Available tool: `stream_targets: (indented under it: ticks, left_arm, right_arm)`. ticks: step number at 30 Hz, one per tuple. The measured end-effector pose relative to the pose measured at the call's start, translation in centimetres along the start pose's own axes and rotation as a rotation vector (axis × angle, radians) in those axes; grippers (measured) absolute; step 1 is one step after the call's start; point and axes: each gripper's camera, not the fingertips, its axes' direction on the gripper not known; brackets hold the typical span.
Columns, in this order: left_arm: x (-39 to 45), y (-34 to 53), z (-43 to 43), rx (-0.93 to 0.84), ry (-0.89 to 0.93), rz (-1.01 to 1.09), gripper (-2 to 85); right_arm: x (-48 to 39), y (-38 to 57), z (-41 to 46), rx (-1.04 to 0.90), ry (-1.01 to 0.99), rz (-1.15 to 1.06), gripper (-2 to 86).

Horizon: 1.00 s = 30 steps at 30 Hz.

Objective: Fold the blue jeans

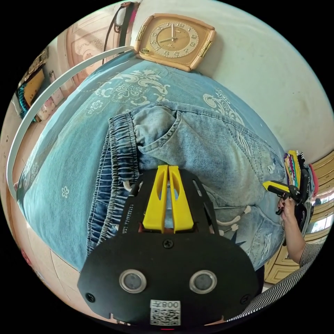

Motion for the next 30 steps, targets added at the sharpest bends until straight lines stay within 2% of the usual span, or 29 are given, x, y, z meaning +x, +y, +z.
stream_targets:
  ticks: [5, 10, 15, 20, 24, 29, 30]
  left_arm:
    - [-0.7, -0.3, -6.3, 0.1, 0.005, -0.002, 0.2]
    - [0.1, -3.4, -6.0, -0.044, -0.079, 0.091, 0.2]
    - [0.8, -3.3, -9.3, -0.048, -0.092, 0.105, 0.2]
    - [1.4, -1.3, -16.4, 0.132, -0.041, 0.106, 0.3]
    - [2.0, -4.2, -16.9, 0.13, -0.021, 0.113, 0.3]
    - [3.5, -8.9, -13.2, -0.023, -0.149, 0.102, 0.2]
    - [3.6, -8.9, -13.5, 0.007, -0.158, 0.105, 0.2]
  right_arm:
    - [-1.9, 0.7, -0.7, 0.043, 0.076, 0.009, 0.0]
    - [-3.4, 0.1, 1.4, -0.005, 0.143, 0.024, 0.0]
    - [-6.2, 0.3, 2.6, 0.031, 0.254, -0.025, 0.0]
    - [-6.6, 0.5, 2.6, 0.041, 0.206, 0.02, 0.0]
    - [-6.6, 0.2, 0.7, 0.163, 0.254, 0.076, 0.0]
    - [-5.0, -1.8, 3.2, 0.033, 0.284, 0.12, 0.0]
    - [-5.0, -1.9, 3.0, 0.065, 0.274, 0.114, 0.0]
